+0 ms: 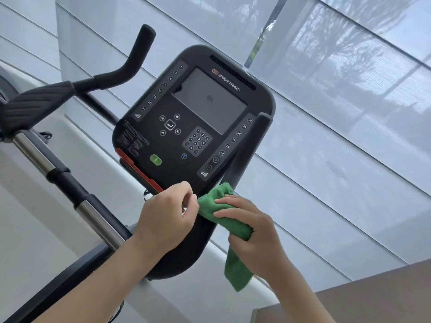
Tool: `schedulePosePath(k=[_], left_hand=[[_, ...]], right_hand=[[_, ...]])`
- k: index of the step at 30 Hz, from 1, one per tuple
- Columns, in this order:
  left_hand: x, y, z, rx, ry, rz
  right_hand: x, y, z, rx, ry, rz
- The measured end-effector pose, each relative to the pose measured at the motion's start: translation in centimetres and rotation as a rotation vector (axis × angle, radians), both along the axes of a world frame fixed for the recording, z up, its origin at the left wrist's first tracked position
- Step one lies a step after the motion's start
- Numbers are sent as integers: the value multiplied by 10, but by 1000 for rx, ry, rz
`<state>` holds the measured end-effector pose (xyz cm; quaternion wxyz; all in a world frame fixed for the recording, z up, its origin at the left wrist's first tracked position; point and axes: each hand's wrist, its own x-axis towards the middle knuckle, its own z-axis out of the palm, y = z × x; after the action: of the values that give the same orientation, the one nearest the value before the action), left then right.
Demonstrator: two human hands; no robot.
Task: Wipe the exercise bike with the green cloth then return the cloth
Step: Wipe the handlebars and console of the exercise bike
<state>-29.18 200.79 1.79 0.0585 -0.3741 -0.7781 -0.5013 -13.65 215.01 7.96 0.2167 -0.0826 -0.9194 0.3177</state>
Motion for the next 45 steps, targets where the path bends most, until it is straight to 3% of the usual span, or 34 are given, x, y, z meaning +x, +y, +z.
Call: schedulePosePath(k=[8, 12, 15, 20, 27, 29, 35, 39, 45], left_hand=[[4, 4, 3, -16, 19, -2], [5, 1, 5, 38, -40, 42], [7, -1, 5, 80, -25, 41], [5, 1, 1, 82, -6, 21], [1, 6, -4, 168, -82, 39], [0, 6, -4, 213, -112, 45], [-1, 9, -6, 181, -117, 48], [-1, 10, -5, 129, -77, 41], [0, 9, 1, 110, -86, 7]], right_hand=[[-27, 21, 45, 63, 339, -109], [-48, 5, -4, 244, 103, -1], [-48, 5, -43, 361, 148, 19], [-62, 26, -33, 431, 131, 157], [-97, 28, -9, 648, -178, 233], [-96, 29, -13, 631, -115, 237], [-73, 21, -51, 261, 412, 2], [-65, 9, -65, 158, 427, -40], [-47, 20, -54, 169, 306, 77]])
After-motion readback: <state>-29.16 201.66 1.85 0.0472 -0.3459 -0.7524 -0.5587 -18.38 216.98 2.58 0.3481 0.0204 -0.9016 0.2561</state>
